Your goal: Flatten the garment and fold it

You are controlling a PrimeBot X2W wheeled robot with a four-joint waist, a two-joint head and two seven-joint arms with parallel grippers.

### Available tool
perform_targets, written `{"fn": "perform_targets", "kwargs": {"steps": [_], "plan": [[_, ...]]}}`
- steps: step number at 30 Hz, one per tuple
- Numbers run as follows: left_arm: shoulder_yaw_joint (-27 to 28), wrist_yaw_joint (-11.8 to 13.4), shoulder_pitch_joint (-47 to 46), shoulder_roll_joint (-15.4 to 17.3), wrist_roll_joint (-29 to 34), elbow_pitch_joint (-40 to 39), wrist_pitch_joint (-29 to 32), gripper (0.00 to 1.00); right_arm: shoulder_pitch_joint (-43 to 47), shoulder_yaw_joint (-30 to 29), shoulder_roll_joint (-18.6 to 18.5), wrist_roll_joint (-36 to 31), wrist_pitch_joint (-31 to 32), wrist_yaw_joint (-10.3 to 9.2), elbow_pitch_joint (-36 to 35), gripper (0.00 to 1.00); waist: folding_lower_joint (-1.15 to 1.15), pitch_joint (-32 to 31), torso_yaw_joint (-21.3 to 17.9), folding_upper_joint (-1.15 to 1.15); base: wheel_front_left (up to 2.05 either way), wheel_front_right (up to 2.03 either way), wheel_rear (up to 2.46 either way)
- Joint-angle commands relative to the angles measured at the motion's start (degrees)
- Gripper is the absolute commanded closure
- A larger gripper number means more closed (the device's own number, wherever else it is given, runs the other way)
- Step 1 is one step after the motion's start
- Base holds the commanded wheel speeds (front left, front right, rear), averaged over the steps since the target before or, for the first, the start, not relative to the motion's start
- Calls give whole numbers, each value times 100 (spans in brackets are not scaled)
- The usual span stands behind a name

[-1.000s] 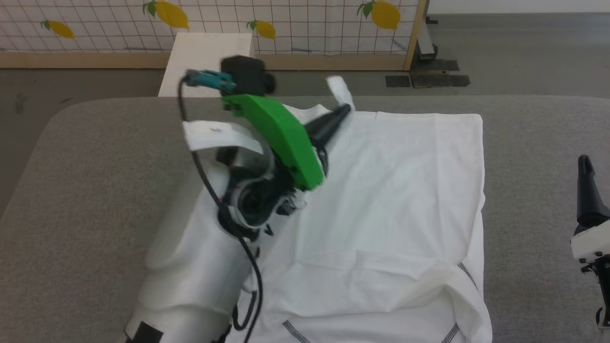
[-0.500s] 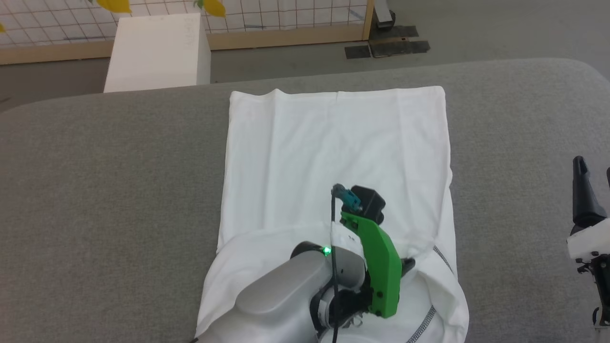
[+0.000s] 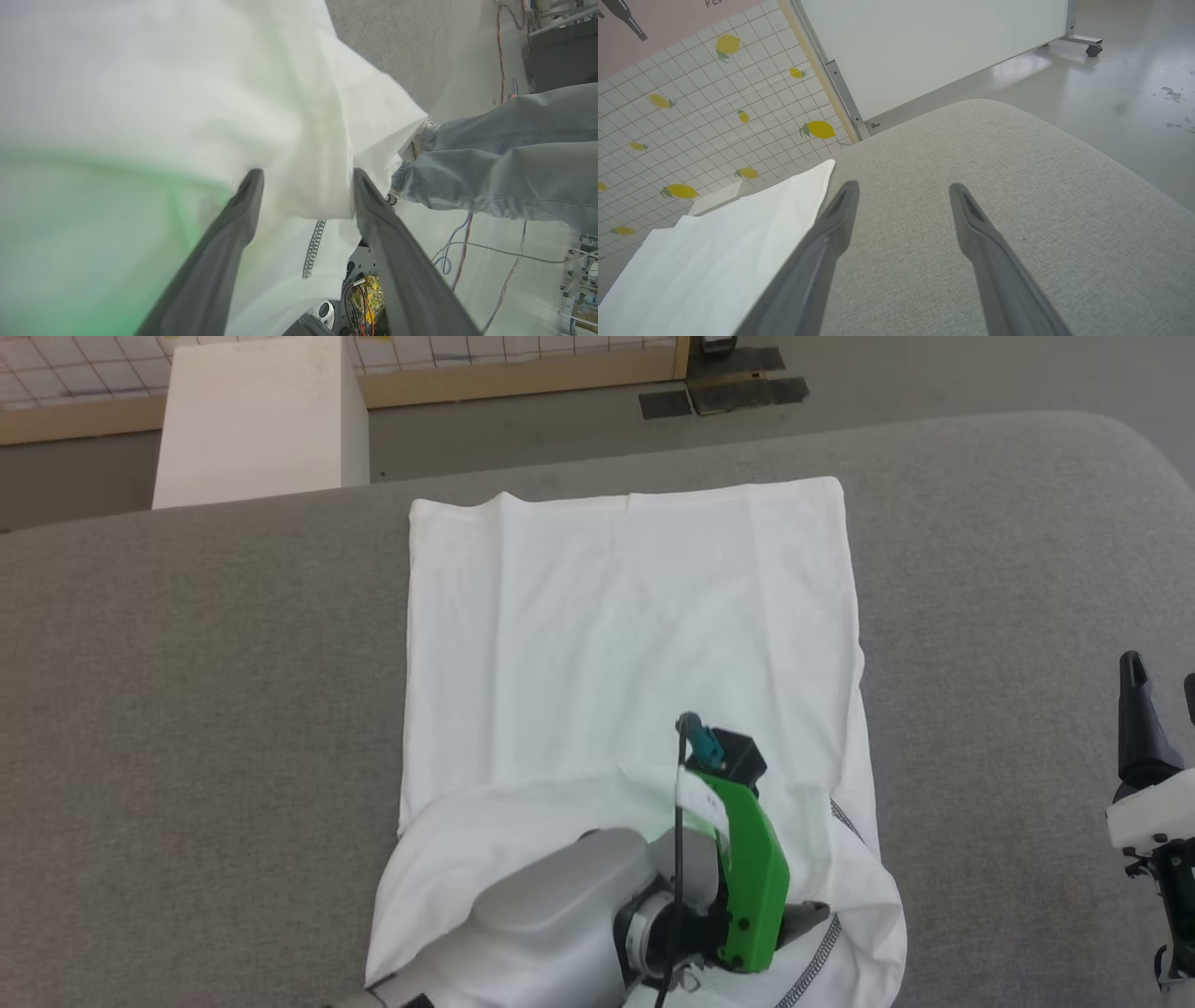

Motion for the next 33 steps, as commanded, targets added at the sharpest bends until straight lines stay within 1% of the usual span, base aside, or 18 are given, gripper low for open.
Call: {"fn": "perform_targets", "kwargs": {"steps": [1,4,8,11,16,18,22,23,27,29,31,33], "plan": [[40,-38,-146,-4,-130,-27,107,0,-49,10,13,2,-38,-8,22,0,0,-186,155,51,0,0,0],[192,-109,-279,14,-361,-123,318,0,4,3,28,-28,-38,-8,39,0,0,-351,290,51,0,0,0],[595,-139,-387,221,-712,-392,425,0,70,1,39,-76,-12,-8,32,0,0,-594,474,51,0,0,0],[1105,-82,-464,458,-838,-616,26,0,101,12,42,-113,40,-8,-7,0,0,-724,596,51,0,0,0],[1958,32,-527,912,-660,-771,-1206,0,85,105,33,-157,164,-8,-99,0,0,-784,712,51,0,0,0],[2209,95,-514,1153,-465,-758,-1733,0,56,179,24,-159,233,-8,-130,0,0,-764,727,51,0,0,0],[2636,124,-333,1611,-87,-744,-2804,0,10,316,0,-168,397,-8,-200,0,0,-698,725,51,0,0,0],[2731,168,-265,1757,63,-728,-3126,0,-5,349,-14,-171,436,-8,-218,0,0,-670,718,51,0,0,0],[2914,374,53,2201,601,-702,-4051,0,-65,441,-62,-154,562,-8,-269,0,0,-562,702,51,0,0,0],[3061,501,238,2349,901,-769,-4285,0,-91,480,-77,-141,624,-8,-284,0,0,-496,695,51,0,0,0],[3221,640,449,2450,1267,-903,-4357,0,-116,500,-87,-130,676,-8,-296,0,0,-427,693,51,0,0,0],[3545,760,677,2467,1684,-1169,-4369,0,-145,515,-105,-118,733,-8,-316,0,0,-320,696,51,0,0,0]]}}
